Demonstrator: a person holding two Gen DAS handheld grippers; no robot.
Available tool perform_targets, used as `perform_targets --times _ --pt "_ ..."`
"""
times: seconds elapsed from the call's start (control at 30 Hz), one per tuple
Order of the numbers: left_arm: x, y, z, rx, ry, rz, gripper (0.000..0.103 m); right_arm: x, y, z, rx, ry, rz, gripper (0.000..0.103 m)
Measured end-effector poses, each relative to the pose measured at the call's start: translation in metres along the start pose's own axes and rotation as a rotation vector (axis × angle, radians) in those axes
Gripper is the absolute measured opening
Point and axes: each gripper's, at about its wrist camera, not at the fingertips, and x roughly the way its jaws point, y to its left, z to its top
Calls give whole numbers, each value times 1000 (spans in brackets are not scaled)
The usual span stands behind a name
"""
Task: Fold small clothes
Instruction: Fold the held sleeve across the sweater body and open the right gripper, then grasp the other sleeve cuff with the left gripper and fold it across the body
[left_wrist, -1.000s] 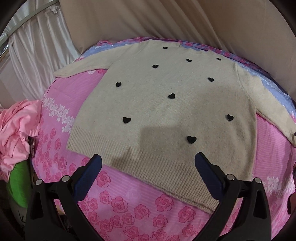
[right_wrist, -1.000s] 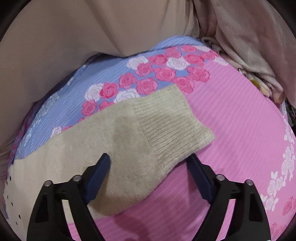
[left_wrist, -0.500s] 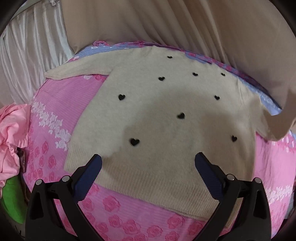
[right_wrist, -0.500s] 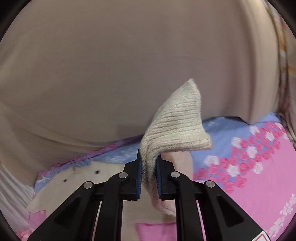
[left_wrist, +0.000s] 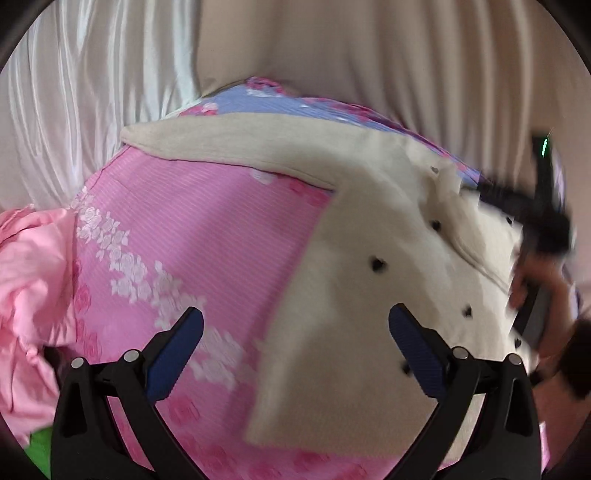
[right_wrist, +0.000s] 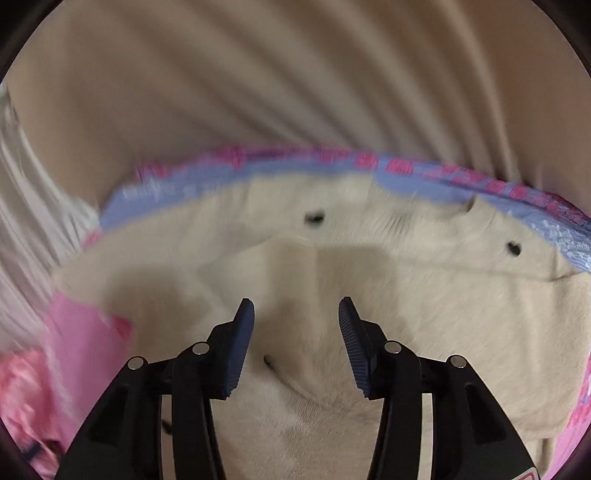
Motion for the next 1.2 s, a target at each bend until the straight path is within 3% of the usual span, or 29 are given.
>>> perform_targets --times 0.1,0.17,0.27,0.43,0.5,0.63,0.7,0.73,0.83,1.0,1.1,1.2 --pt "27 38 38 -115 3 -59 98 -6 5 -27 -24 0 -43 48" --pt "48 64 64 -205 -11 -74 98 -22 4 -45 -28 -24 -89 60" --pt "90 118 109 -426 -13 -102 98 -50 -19 -79 -19 -11 -132 61" --pt "137 182 171 -554 -109 41 98 -84 -55 -123 4 53 -221 63" --pt "152 199 184 -598 -113 66 98 -96 -66 -140 45 78 -246 64" --pt "190 228 191 -717 -59 41 95 -108 -76 -164 121 116 -256 67" --pt "185 224 193 -707 -127 49 77 -113 -79 -174 148 126 -266 67" --pt "188 221 195 -692 -114 26 54 -114 -80 -177 152 130 -268 67" --pt "185 206 200 -638 -116 43 15 -114 -82 -183 163 139 -275 67" --pt "136 173 210 -509 -238 3 11 -118 -88 -190 194 135 -274 67" --pt "95 130 223 -394 -301 -63 11 -123 -92 -195 208 126 -266 67" --pt "41 63 233 -236 -361 -171 10 -130 -98 -200 231 111 -254 67"
